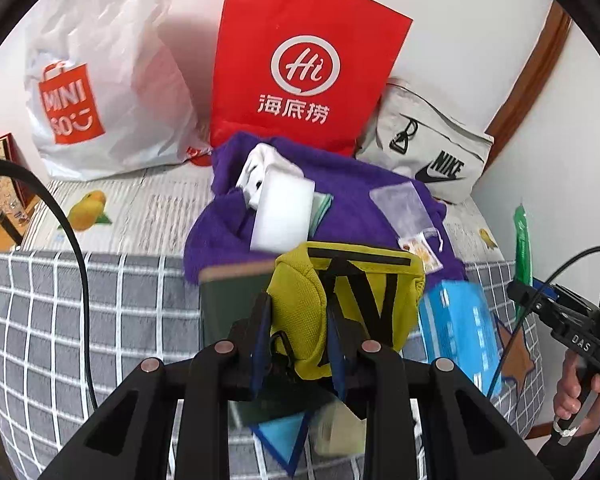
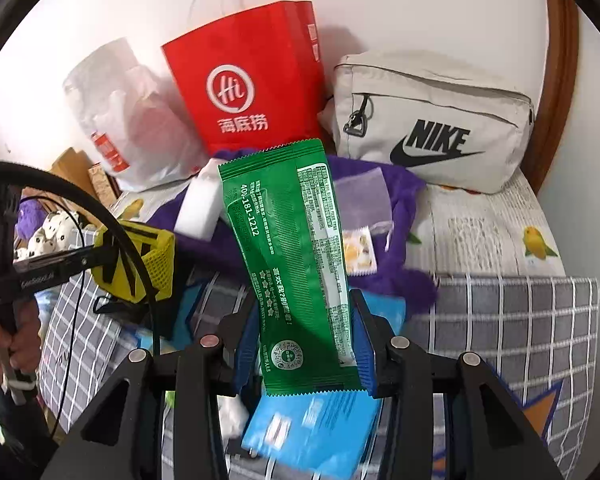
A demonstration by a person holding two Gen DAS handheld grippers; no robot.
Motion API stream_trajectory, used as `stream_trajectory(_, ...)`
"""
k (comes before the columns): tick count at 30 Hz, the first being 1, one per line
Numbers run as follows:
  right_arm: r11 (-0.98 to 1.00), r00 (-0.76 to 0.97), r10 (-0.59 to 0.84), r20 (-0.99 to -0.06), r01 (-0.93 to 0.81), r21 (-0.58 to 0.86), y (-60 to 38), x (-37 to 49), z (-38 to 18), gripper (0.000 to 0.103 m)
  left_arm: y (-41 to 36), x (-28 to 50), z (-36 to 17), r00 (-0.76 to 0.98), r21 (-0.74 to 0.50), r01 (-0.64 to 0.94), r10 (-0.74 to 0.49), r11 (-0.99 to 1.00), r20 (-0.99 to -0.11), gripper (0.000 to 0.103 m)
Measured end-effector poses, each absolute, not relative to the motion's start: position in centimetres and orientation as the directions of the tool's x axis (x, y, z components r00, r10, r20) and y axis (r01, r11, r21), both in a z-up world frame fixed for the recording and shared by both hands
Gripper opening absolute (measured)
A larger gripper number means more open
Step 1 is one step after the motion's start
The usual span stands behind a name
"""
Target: Organize soft objects
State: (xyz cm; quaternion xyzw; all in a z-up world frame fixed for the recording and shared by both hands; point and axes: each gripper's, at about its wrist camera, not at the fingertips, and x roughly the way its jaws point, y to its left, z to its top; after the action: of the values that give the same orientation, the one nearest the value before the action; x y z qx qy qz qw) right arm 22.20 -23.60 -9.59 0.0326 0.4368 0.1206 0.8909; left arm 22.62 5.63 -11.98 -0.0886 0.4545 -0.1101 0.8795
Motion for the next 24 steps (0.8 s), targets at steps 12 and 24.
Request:
stream_trajectory(12,0.962,0.530,0.271,-0.803,-0.162,0.218,-23.4,33.4,-11.3,0.042,4.0,30.5,-10.5,0.574,-0.226,0.115,-0.251,0.967,-0.779,0.025)
stream_trajectory(24,0.957,0.387,0.276,-0.880,-0.196,0.214,-21.2,39.4,-17.5,0.042,4.9,34.5,-12.3,0.581,-0.273,0.083,-0.269,0.958,-0.768,0.025)
